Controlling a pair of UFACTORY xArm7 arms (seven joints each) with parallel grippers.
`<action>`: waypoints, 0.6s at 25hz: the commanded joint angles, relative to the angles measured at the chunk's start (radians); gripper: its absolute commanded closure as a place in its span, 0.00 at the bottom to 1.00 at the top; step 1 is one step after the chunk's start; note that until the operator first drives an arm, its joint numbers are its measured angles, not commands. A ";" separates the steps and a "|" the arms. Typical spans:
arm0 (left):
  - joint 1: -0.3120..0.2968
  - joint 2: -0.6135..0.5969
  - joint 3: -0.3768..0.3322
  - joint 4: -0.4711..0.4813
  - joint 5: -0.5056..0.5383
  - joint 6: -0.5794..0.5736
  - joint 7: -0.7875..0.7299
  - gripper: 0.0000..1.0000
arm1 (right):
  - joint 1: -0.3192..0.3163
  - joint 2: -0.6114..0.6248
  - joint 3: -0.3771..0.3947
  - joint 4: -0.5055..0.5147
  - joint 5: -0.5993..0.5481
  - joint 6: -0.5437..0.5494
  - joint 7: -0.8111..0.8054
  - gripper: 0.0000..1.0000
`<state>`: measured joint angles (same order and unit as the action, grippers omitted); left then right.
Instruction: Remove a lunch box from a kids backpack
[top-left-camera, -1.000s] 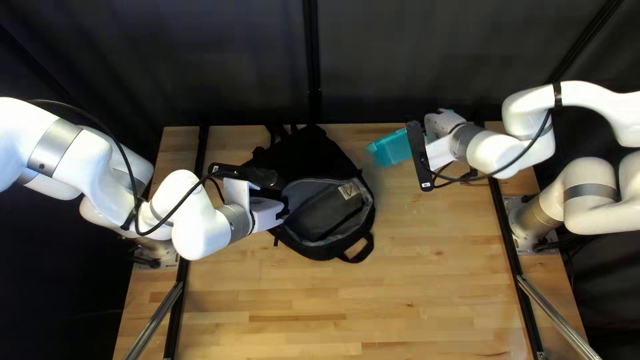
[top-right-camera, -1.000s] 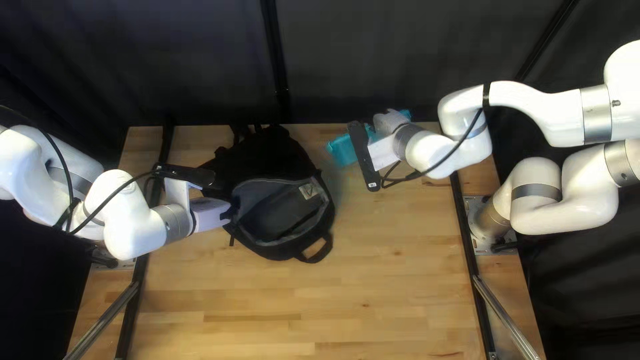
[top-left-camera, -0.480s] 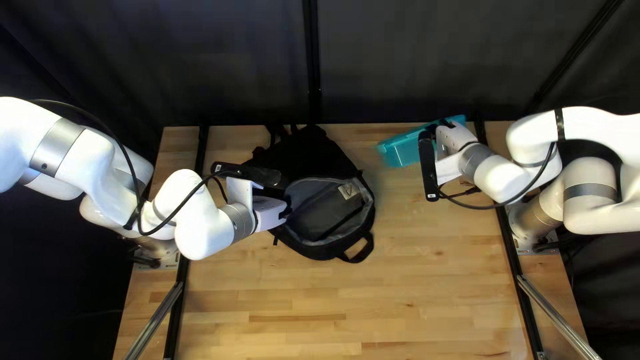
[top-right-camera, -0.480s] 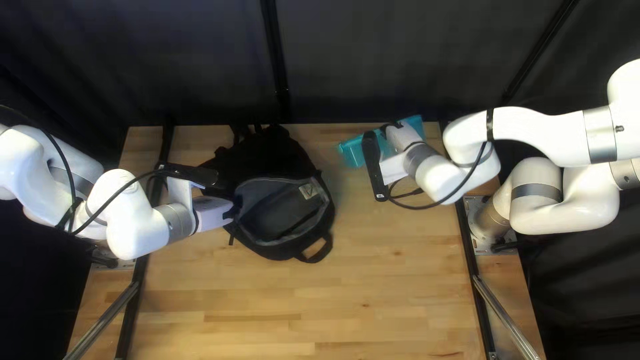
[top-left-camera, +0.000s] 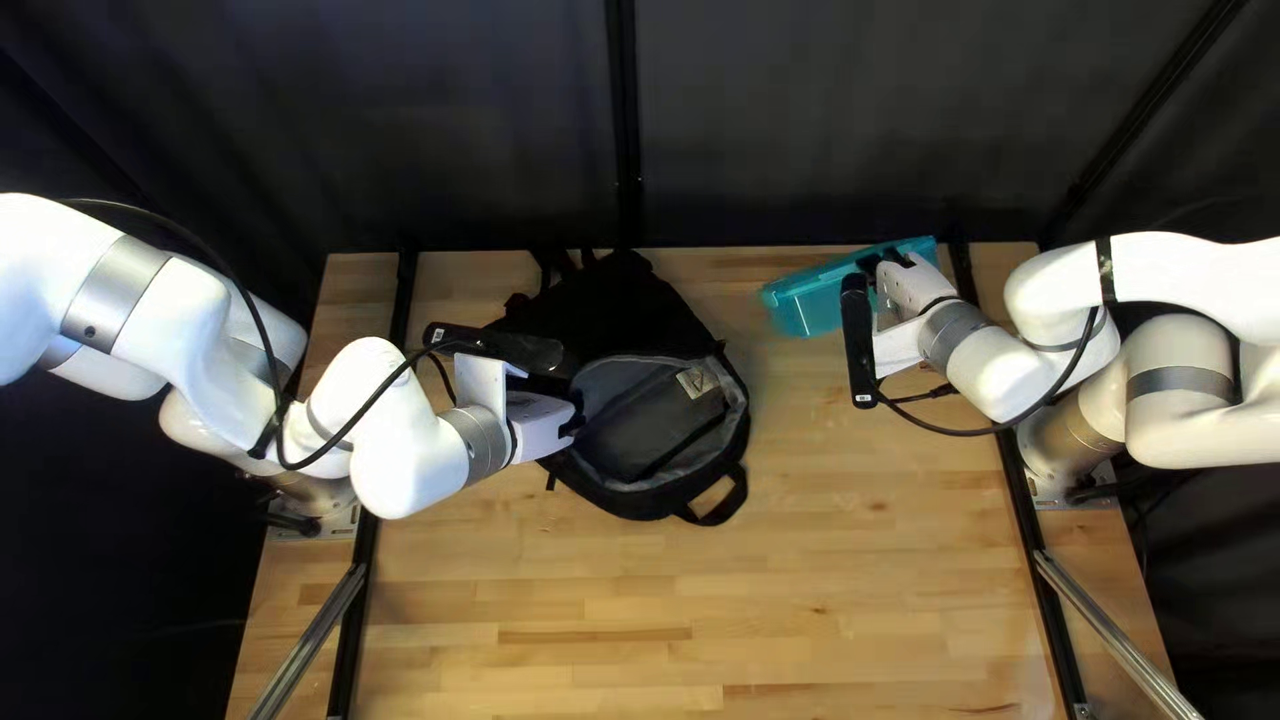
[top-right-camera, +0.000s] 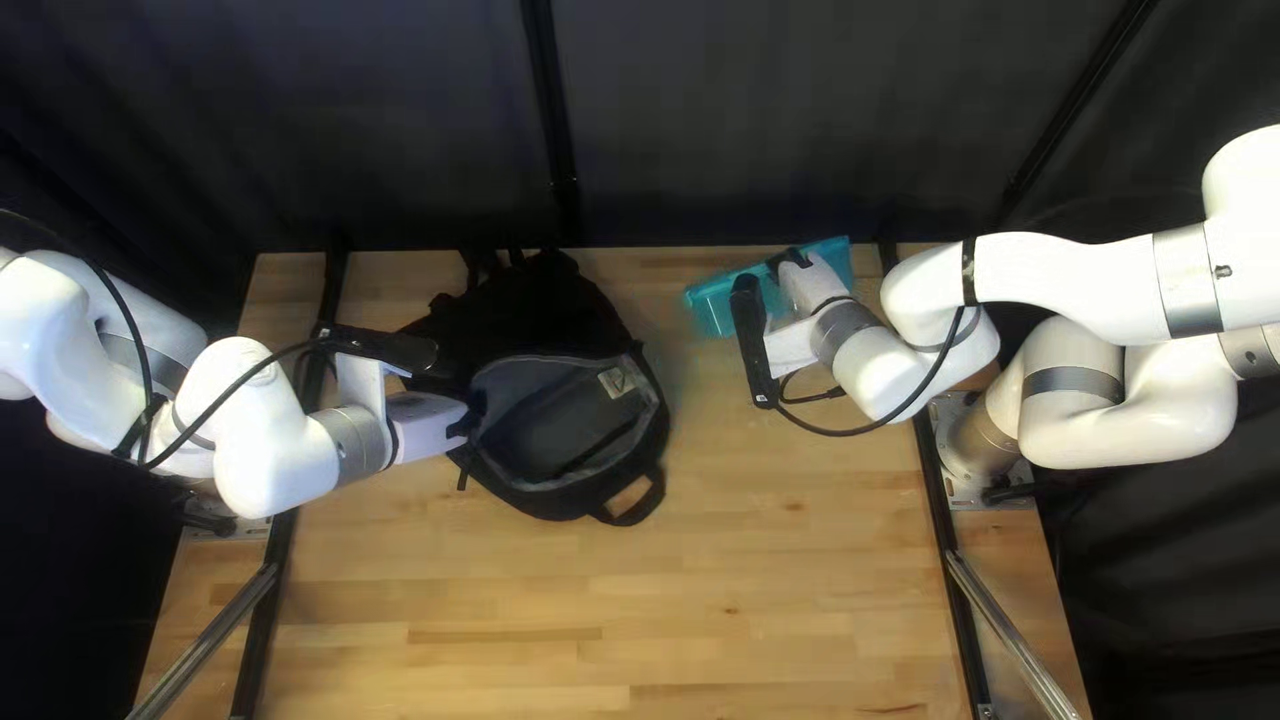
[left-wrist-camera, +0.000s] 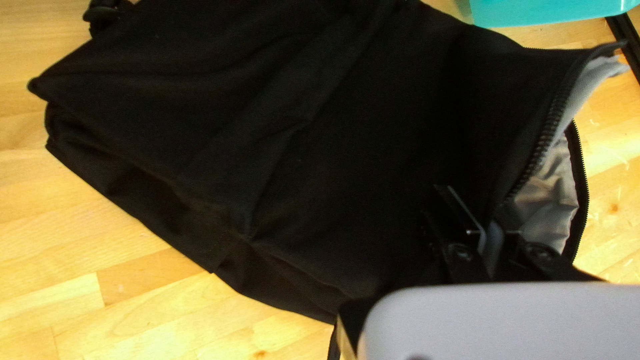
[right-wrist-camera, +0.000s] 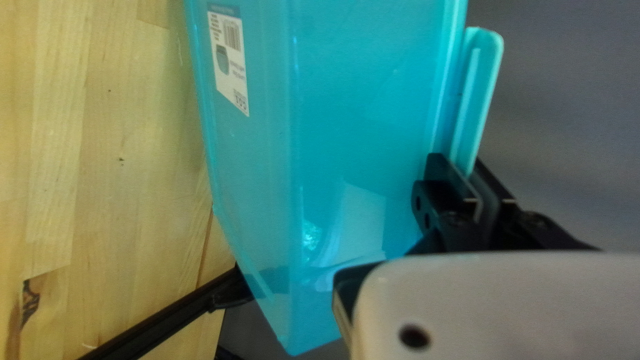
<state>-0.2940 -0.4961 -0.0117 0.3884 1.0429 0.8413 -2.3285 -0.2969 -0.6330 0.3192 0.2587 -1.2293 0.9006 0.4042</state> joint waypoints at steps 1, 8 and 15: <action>0.000 -0.001 -0.001 -0.003 0.001 -0.002 -0.004 1.00 | 0.035 -0.003 0.043 -0.012 0.038 0.023 0.025 1.00; 0.000 0.000 -0.001 0.001 0.002 -0.003 -0.003 1.00 | 0.068 -0.021 0.078 -0.038 0.056 0.029 0.056 1.00; -0.002 0.003 -0.004 0.000 0.001 0.001 -0.005 1.00 | 0.081 0.020 0.132 -0.036 0.053 0.037 0.122 1.00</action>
<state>-0.2956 -0.4944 -0.0149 0.3892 1.0431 0.8420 -2.3316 -0.2207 -0.6282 0.4330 0.2209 -1.1768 0.9342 0.5040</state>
